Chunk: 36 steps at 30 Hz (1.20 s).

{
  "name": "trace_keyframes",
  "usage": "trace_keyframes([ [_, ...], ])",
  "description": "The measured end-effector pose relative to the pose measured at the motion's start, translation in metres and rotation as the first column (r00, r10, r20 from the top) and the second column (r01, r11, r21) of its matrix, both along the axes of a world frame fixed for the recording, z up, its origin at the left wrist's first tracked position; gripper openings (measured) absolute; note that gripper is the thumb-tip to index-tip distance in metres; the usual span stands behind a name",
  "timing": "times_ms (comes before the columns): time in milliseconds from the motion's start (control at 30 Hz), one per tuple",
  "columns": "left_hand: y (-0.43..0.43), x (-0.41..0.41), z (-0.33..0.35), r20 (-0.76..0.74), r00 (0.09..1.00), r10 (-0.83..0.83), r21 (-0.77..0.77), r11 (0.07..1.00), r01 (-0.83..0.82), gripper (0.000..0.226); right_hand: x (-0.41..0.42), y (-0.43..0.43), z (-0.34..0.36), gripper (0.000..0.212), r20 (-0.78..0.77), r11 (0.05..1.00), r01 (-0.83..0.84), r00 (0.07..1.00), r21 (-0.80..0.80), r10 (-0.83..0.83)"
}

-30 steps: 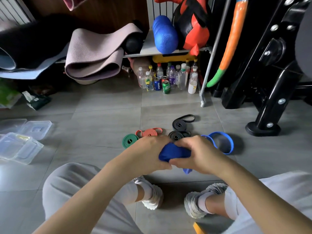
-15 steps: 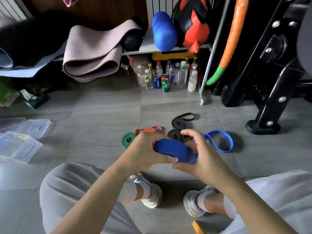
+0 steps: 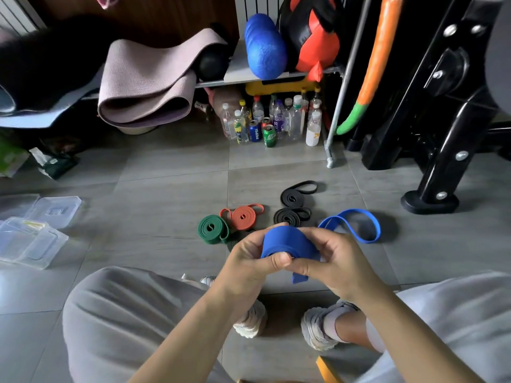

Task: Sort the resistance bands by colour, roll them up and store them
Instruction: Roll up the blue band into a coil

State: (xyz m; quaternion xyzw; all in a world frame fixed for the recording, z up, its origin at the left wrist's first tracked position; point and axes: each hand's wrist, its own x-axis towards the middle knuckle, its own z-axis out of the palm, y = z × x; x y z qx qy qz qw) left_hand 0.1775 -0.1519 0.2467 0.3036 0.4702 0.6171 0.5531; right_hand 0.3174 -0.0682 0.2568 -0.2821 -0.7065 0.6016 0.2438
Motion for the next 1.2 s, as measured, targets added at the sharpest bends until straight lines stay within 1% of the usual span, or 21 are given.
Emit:
trace_keyframes([
  [100,-0.003,0.000,-0.002,-0.049,0.998,-0.035,-0.039,0.999,0.033,0.063,0.004,0.003,-0.004,0.040,0.111,0.998,-0.022,0.994,0.051,0.016],
  [167,-0.003,-0.007,0.003,-0.333,0.938,-0.097,-0.096,0.993,0.068,0.064,0.008,0.005,-0.008,0.034,0.188,0.996,-0.058,0.981,0.070,0.044],
  [200,-0.003,-0.012,0.006,-0.531,0.836,-0.139,-0.119,0.989,0.089,0.064,0.009,0.007,-0.008,0.029,0.235,0.991,-0.087,0.970,0.097,0.062],
  [267,0.000,-0.019,0.018,-0.815,0.547,-0.191,-0.131,0.980,0.148,0.062,0.009,0.010,-0.009,0.014,0.322,0.976,-0.140,0.943,0.166,0.080],
  [333,0.002,-0.021,0.030,-0.932,0.296,-0.209,-0.145,0.964,0.224,0.046,0.005,0.010,-0.007,0.011,0.388,0.938,-0.216,0.916,0.270,0.100],
  [400,0.006,-0.022,0.038,-0.972,0.048,-0.231,-0.214,0.948,0.236,0.032,-0.001,0.008,-0.003,0.010,0.425,0.887,-0.257,0.902,0.383,0.078],
  [433,0.009,-0.023,0.040,-0.974,-0.008,-0.224,-0.221,0.952,0.214,0.029,-0.003,0.008,-0.001,0.013,0.415,0.876,-0.237,0.909,0.421,0.047],
  [467,0.010,-0.025,0.042,-0.981,0.003,-0.194,-0.190,0.961,0.200,0.030,-0.002,0.009,0.000,0.015,0.391,0.879,-0.198,0.920,0.433,0.014],
  [500,0.011,-0.027,0.042,-0.984,0.078,-0.160,-0.143,0.972,0.188,0.031,-0.001,0.011,0.002,0.014,0.367,0.889,-0.162,0.930,0.428,-0.008],
  [633,0.009,-0.030,0.044,-0.813,0.576,-0.083,-0.046,0.996,0.078,0.040,0.005,0.020,0.003,0.035,0.310,0.875,-0.095,0.948,0.475,-0.065],
  [700,0.009,-0.029,0.037,-0.667,0.745,-0.021,0.010,0.999,0.037,0.046,0.006,0.023,0.002,0.034,0.249,0.917,-0.030,0.965,0.397,-0.077],
  [767,0.009,-0.029,0.028,-0.456,0.890,0.030,0.047,0.999,-0.009,0.054,0.005,0.025,0.004,0.039,0.165,0.973,-0.009,0.986,0.229,-0.029],
  [867,0.009,-0.020,0.019,-0.093,0.995,0.037,0.068,0.997,-0.030,0.054,0.001,0.023,0.007,0.042,0.076,0.987,-0.024,0.997,0.160,0.012],
  [967,0.009,-0.009,0.014,0.081,0.996,-0.020,0.039,0.999,0.017,0.041,0.002,0.023,0.009,0.037,0.034,0.977,0.021,0.999,0.213,-0.029],
  [1000,0.010,-0.009,0.014,0.049,0.998,-0.028,-0.003,1.000,0.028,0.038,0.003,0.023,0.008,0.033,0.044,0.977,0.046,0.997,0.209,-0.056],
  [1033,0.012,-0.010,0.017,-0.063,0.997,-0.036,-0.040,0.999,0.033,0.038,0.005,0.024,0.006,0.033,0.078,0.975,0.053,0.994,0.215,-0.072],
  [1067,0.013,-0.013,0.019,-0.265,0.963,-0.051,-0.062,0.997,0.036,0.043,0.007,0.026,0.005,0.036,0.139,0.971,0.039,0.988,0.236,-0.073],
  [1100,0.014,-0.017,0.022,-0.505,0.859,-0.084,-0.075,0.996,0.053,0.049,0.008,0.027,0.003,0.039,0.214,0.964,0.003,0.975,0.264,-0.062],
  [1133,0.016,-0.020,0.025,-0.718,0.683,-0.134,-0.098,0.991,0.092,0.054,0.008,0.026,0.002,0.038,0.286,0.957,-0.041,0.957,0.286,-0.045],
  [1167,0.017,-0.021,0.029,-0.865,0.466,-0.185,-0.134,0.981,0.140,0.056,0.008,0.026,0.000,0.035,0.339,0.946,-0.085,0.940,0.313,-0.028],
  [1200,0.020,-0.021,0.032,-0.938,0.267,-0.219,-0.175,0.968,0.179,0.053,0.007,0.025,0.000,0.032,0.380,0.930,-0.122,0.925,0.345,-0.019],
])
